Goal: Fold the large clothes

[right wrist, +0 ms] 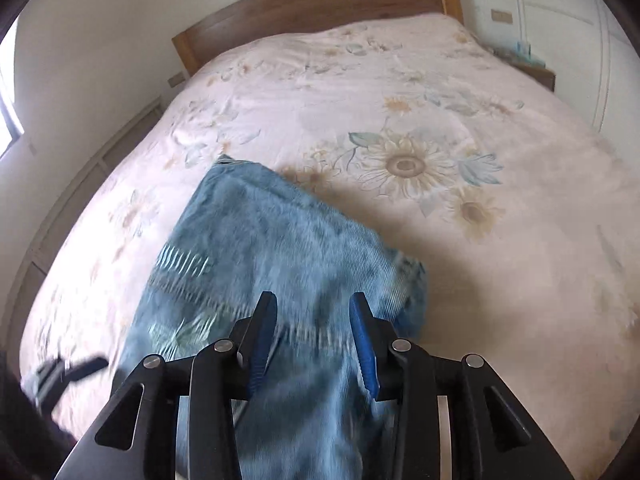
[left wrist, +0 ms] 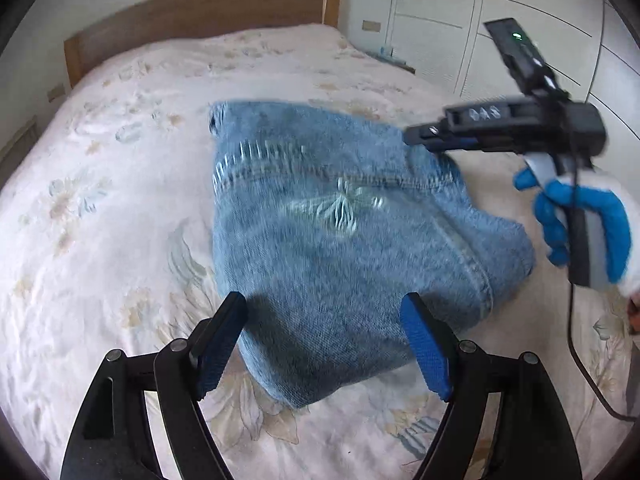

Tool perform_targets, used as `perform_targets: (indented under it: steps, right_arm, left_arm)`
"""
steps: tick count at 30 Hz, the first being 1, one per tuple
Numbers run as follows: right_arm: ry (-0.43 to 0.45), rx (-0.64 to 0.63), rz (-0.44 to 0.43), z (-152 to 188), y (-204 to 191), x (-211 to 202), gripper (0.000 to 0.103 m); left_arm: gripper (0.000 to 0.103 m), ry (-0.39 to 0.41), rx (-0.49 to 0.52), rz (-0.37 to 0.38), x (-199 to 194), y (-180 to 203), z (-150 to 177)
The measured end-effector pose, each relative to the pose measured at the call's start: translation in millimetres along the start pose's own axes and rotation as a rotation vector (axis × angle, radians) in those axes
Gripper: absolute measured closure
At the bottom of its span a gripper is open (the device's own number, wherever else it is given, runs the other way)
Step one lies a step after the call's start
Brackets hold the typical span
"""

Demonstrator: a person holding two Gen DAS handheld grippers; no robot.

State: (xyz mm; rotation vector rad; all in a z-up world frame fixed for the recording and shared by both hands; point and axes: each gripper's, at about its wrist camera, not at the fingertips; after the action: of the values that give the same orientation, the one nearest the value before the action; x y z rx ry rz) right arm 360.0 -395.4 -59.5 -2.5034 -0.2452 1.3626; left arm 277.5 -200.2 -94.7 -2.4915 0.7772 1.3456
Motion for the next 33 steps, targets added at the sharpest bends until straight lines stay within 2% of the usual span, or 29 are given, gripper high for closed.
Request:
perform_targets:
  steps: [1,2,4,6,10,14,16,19,22,25,30,33]
  right_arm:
    - [-0.019,0.021,-0.025,-3,5,13,0.065]
    - [-0.049,0.044,-0.048,-3,11,26,0.064]
    - [-0.112,0.075,-0.054,-3,22,58,0.065]
    - [-0.105,0.076,-0.063,-2,26,68,0.066]
    - [-0.096,0.074,-0.069,-5,29,62,0.070]
    - [-0.054,0.047,-0.023,-1,20,24,0.063]
    - [-0.026,0.016,-0.036,13,11,-4,0.061]
    - [-0.014,-0.010,-0.093,39,1,-31,0.052]
    - [-0.056,-0.008,-0.150,72,-8,-38,0.050]
    - [-0.139,0.046,-0.154,106,-10,-18,0.050]
    - [-0.113,0.087,-0.170,119,-8,-24,0.048]
    - [-0.113,0.091,-0.184,124,-11,-27,0.042]
  left_arm:
    - [0.021,0.002,0.005,-0.006,4,-2,5]
    - [0.018,-0.026,-0.017,0.023,11,-7,9]
    - [0.018,-0.077,-0.127,0.139,26,-24,20]
    - [0.016,-0.076,-0.188,0.196,30,-34,25]
    - [0.017,-0.045,-0.147,0.149,10,-26,16]
    - [0.017,0.011,-0.132,0.097,-23,-27,11]
    - [0.017,0.047,-0.140,0.091,-38,-28,7]
    - [0.017,0.074,-0.121,0.081,-47,-22,-3]
    - [0.017,0.059,-0.100,0.092,-38,-12,-15]
    - [0.017,0.003,-0.094,0.090,-20,-9,-17]
    - [0.017,-0.030,-0.057,0.069,-9,-5,-8]
    - [0.017,-0.041,-0.063,0.066,-4,-9,-3]
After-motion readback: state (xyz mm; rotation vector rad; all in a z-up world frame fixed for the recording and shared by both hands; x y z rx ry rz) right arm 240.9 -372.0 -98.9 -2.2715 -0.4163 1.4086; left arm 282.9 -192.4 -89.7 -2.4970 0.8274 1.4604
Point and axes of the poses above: each gripper's, at about its wrist camera, not at the fingertips, and x roughly the way its jaws point, y to its right, z to its underside, and after that the axes turned 6 degrees about -y, right-handed
